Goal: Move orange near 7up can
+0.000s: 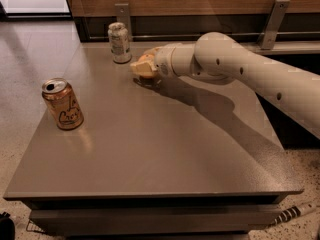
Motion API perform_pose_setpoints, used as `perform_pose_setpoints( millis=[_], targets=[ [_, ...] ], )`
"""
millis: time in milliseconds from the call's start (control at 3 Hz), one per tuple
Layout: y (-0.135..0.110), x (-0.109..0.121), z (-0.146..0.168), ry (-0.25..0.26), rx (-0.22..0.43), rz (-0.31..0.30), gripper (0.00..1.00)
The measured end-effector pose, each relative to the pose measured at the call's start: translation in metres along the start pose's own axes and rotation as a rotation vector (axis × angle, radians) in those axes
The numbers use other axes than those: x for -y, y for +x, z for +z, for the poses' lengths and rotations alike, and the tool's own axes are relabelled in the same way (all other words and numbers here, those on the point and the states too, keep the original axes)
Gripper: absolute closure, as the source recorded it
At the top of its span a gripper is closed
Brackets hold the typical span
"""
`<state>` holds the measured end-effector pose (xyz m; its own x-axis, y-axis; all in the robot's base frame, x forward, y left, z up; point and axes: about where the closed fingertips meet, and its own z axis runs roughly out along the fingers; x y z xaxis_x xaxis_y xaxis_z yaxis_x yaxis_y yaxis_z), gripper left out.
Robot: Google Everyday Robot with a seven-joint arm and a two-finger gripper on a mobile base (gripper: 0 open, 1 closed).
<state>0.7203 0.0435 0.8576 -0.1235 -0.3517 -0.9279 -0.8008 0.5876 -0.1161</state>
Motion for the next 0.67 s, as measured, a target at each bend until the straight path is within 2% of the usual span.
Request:
perform_pose_setpoints(
  millis=[333, 667],
  targets=[
    [-0.0006, -0.0018, 0.0015, -0.003, 0.000, -0.001, 0.16],
    [-0.0012, -0.0036, 0.0030, -0.007, 0.001, -0.002, 0.00]
  ],
)
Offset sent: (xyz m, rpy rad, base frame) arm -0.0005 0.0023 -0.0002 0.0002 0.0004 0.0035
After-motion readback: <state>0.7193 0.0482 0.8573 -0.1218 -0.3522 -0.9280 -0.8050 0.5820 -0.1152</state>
